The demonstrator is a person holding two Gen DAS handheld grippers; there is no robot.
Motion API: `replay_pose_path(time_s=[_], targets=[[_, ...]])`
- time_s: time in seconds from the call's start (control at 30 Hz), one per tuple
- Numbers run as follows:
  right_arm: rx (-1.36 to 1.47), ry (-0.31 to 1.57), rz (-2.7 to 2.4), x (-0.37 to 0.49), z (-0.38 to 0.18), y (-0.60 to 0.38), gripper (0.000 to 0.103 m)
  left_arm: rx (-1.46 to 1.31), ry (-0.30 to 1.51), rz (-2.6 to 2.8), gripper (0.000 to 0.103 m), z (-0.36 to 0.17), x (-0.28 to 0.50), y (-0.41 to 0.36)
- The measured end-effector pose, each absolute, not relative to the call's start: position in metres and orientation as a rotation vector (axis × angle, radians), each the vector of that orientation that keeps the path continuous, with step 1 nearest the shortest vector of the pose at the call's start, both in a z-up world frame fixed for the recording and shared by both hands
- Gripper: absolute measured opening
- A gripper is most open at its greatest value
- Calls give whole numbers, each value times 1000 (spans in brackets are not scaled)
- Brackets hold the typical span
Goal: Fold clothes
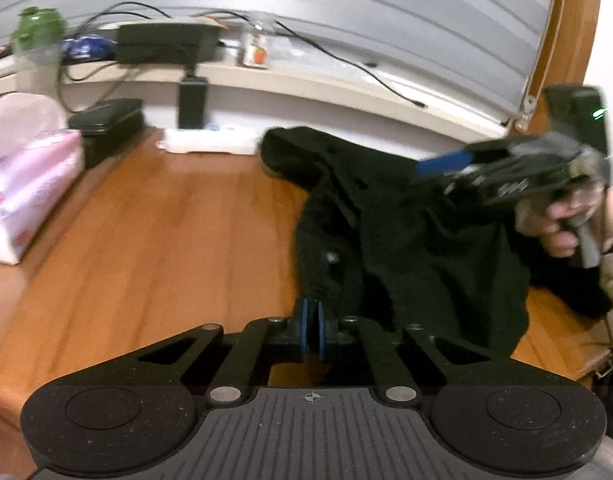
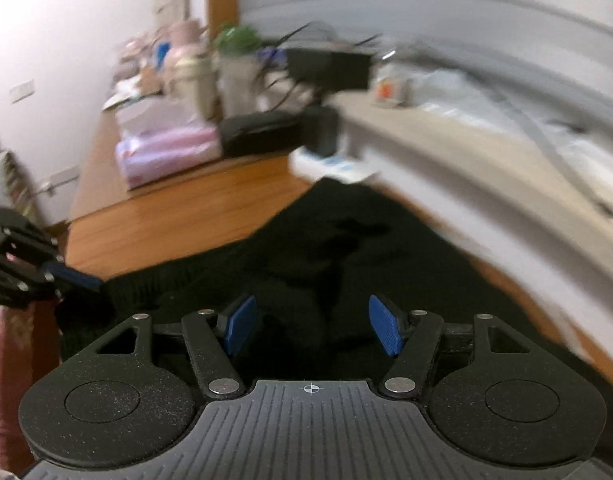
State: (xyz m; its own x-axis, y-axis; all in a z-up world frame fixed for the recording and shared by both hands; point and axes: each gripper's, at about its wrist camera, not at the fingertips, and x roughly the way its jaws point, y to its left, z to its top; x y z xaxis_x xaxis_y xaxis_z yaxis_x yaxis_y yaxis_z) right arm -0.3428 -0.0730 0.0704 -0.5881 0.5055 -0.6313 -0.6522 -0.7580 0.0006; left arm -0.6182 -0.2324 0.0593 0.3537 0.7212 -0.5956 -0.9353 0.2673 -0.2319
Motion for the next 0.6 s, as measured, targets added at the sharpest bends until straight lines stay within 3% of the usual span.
replay_pose_path(time_s=[0.07,0.13,0.2,0.3,0.43,0.6], targets=[[-884,323,2323,-358,60,-70,62,-627,404,1155,5,58,-624,-238],[-925,325,2326,-363,52,-73,54,-634,406,1158,5,55,-627,-239],[-933,335,2350,-360,50,-74,24,-637,404,1160,5,52,-628,-238],[-900,287,2355,-350,56,-83,8,-635,401,1169,5,51,-629,-235],[-785,282,2345,-322,76,-91,7,-629,399,1171,5,53,-628,-234],[-850,331,2283,-293,64,-88,8,-641,398,1170,6,51,-628,-229]])
